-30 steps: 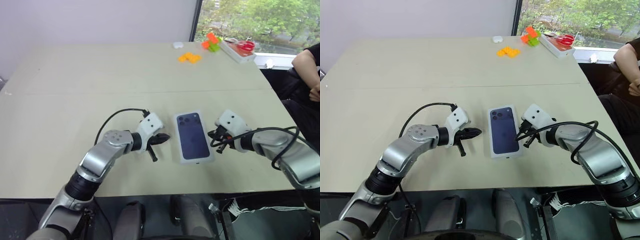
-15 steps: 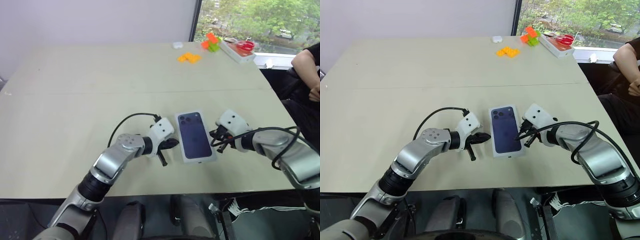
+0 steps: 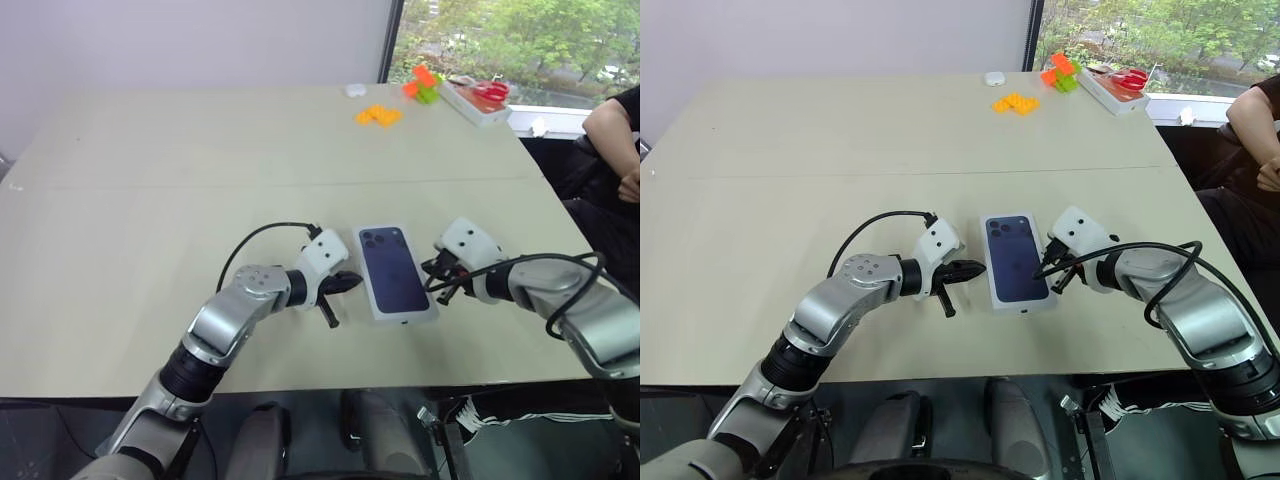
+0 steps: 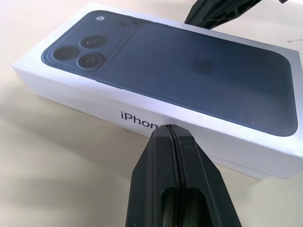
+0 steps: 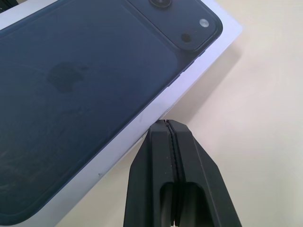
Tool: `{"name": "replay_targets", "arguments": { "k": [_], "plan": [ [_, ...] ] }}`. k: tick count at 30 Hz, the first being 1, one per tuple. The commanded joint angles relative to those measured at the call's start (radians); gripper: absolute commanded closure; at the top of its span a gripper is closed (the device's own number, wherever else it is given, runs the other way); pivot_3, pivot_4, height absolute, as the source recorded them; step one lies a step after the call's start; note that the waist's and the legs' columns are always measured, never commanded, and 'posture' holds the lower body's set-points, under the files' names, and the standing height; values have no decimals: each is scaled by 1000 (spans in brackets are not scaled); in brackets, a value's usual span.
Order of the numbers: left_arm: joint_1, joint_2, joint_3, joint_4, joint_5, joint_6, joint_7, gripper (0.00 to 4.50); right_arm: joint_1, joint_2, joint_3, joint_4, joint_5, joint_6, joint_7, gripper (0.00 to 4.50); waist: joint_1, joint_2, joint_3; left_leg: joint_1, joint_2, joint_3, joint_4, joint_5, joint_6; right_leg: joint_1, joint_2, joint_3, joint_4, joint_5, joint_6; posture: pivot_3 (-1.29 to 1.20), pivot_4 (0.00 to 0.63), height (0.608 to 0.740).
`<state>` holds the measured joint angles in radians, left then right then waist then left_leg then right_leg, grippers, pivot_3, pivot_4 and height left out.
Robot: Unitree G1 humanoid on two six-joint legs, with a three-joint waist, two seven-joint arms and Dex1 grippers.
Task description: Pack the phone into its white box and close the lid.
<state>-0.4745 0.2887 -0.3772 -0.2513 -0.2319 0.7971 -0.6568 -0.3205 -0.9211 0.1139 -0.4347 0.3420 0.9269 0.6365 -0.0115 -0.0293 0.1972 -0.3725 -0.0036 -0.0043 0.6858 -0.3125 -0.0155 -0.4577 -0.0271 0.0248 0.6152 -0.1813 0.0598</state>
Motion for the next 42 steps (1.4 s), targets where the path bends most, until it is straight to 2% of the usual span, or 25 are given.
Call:
{"name": "replay_targets", "arguments": {
  "k": [1, 9, 15, 18, 21, 26, 31, 34, 39, 42],
  "plan": [
    [3, -2, -5, -31, -8, -24, -9, 4500, 4, 5, -14, -52, 0, -3, 14, 4491, 0, 0, 0, 0, 0, 0, 0, 0, 0, 0, 0, 0, 0, 0, 0, 0, 150, 726],
    [6, 14, -1, -34, -1, -36, -16, 4500, 17, -4, -13, -61, -26, -7, 15, 4491, -1, 0, 0, 0, 0, 0, 0, 0, 0, 0, 0, 0, 0, 0, 0, 0, 150, 726],
    [-30, -8, 146, -50, -91, -31, -9, 4500, 40, -61, -140, -32, -22, -59, 54, 4491, 1, 0, 0, 0, 0, 0, 0, 0, 0, 0, 0, 0, 0, 0, 0, 0, 150, 726],
    [-89, -28, 159, 12, -63, -42, 32, 4500, 80, -67, -217, -72, 41, -83, 120, 4491, 4, 0, 0, 0, 0, 0, 0, 0, 0, 1, 0, 0, 0, 0, 0, 0, 150, 726],
    [-186, -71, 123, 168, 10, -41, 96, 4500, 139, -52, -256, -173, 146, -49, 185, 4491, 8, 0, 0, 1, -1, 0, 0, 0, 0, 3, 0, -1, -1, 0, 0, 0, 150, 726],
    [-260, -106, 19, 336, 95, -64, 93, 4500, 230, -55, -141, -273, 137, -36, 172, 4491, 0, 0, 0, 1, -1, 0, 0, -1, 1, 7, 0, -2, -2, 0, 1, 0, 150, 726],
    [-261, -123, -18, 367, 103, -38, 64, 4500, 220, -39, -7, -220, 26, -9, 70, 4491, -2, 0, -2, 3, -1, 0, 0, -1, 1, 11, 0, -1, -1, -2, 3, 0, 150, 726],
    [-247, -114, -40, 360, 112, -21, 44, 4500, 213, -27, 0, -195, 17, 13, 48, 4491, 0, -1, -4, 15, 0, 0, 0, -1, 2, 16, 0, -1, -2, -3, 4, 0, 150, 726],
    [-229, -97, -54, 369, 141, -33, 43, 4500, 210, -23, 5, -198, 24, 20, 47, 4491, 1, -3, -11, 17, 0, -1, -1, -3, 4, 19, 0, -1, -3, -5, 5, 0, 150, 726],
    [-209, -109, 51, 335, 101, -106, 71, 4500, 195, 9, -40, -200, 27, -28, 36, 4491, -1, -4, -12, 17, 0, -2, -1, -3, 5, 20, 0, -1, -3, -5, 5, 0, 150, 726]
  ]
}}
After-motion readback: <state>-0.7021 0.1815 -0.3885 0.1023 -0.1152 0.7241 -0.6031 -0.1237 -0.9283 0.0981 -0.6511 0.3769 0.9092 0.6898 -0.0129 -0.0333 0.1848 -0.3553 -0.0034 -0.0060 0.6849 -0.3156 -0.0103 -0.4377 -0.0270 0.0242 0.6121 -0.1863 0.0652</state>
